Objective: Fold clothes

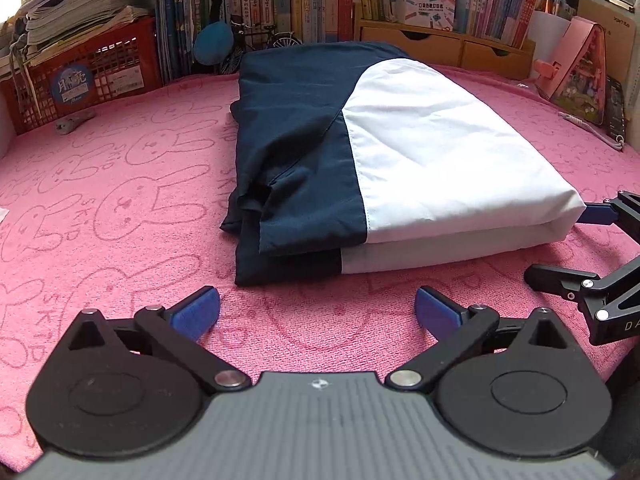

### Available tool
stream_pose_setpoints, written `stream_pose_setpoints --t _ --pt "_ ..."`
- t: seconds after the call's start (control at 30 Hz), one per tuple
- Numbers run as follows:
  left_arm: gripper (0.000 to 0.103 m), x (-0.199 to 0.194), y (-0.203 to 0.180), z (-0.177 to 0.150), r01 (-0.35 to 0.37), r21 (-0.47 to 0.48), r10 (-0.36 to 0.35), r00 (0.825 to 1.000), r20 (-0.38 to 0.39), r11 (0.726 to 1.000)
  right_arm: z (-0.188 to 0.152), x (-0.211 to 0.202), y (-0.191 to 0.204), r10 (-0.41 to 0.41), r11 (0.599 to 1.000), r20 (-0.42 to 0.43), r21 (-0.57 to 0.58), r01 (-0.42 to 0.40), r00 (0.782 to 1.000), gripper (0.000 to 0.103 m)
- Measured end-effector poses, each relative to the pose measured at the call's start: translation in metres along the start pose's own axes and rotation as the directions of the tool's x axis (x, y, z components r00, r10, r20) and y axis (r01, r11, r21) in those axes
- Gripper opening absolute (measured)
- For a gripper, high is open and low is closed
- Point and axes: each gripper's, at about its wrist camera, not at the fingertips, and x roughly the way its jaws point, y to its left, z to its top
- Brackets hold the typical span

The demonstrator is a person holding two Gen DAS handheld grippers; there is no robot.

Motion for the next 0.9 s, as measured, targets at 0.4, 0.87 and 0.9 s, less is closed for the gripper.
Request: stream_pose_setpoints --t 0.4,0.87,0.9 --pt "0.103 0.003 0.0004 -0.0012 -0.002 -0.004 0.002 0.999 0.034 1.0 -0.0009 0.0008 0.0012 0.0 1.0 0.002 0.003 0.0 1.0 0.103" --pt "0.103 0.0058 -0.0002 -0.0004 -0.005 -0.005 0.005 0.998 0.057 1.0 -0.0019 0.0006 0.0022 -0.001 1.0 0.005 0.004 0.001 1.0 0.103" --pt "0.103 0.0062 -0.0001 0.0007 -0.004 -0.005 0.004 0.999 0.052 1.0 -0.0018 0.0007 0.0025 -0.002 1.0 0.005 0.004 0.002 1.0 0.103"
